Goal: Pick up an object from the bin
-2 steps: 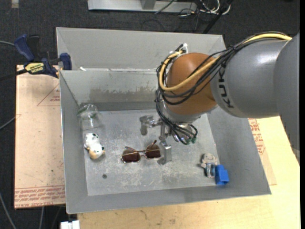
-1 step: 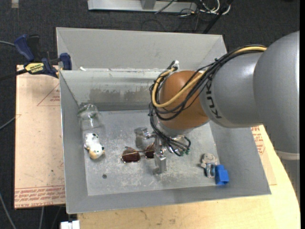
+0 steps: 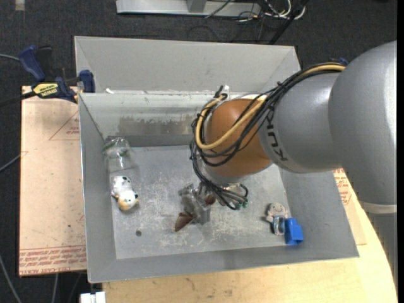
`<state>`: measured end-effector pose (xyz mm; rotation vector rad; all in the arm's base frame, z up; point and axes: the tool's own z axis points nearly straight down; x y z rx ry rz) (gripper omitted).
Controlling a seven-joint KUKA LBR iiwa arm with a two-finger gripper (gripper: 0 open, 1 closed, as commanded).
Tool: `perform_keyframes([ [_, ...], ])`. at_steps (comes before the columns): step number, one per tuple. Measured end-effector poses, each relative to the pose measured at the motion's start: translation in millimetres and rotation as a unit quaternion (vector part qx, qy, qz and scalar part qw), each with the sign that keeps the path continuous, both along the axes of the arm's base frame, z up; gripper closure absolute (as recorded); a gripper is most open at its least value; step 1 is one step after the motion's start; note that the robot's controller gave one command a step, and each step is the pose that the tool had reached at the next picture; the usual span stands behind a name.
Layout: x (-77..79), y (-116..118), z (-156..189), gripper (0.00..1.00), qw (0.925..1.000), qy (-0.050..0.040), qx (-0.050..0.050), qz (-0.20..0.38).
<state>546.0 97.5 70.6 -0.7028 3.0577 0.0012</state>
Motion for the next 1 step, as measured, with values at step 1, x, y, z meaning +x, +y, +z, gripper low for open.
perform_keyframes([
  [1,-0.1,0.4,0.1,1.00,1.0000,0.0000,0.000,0.000],
])
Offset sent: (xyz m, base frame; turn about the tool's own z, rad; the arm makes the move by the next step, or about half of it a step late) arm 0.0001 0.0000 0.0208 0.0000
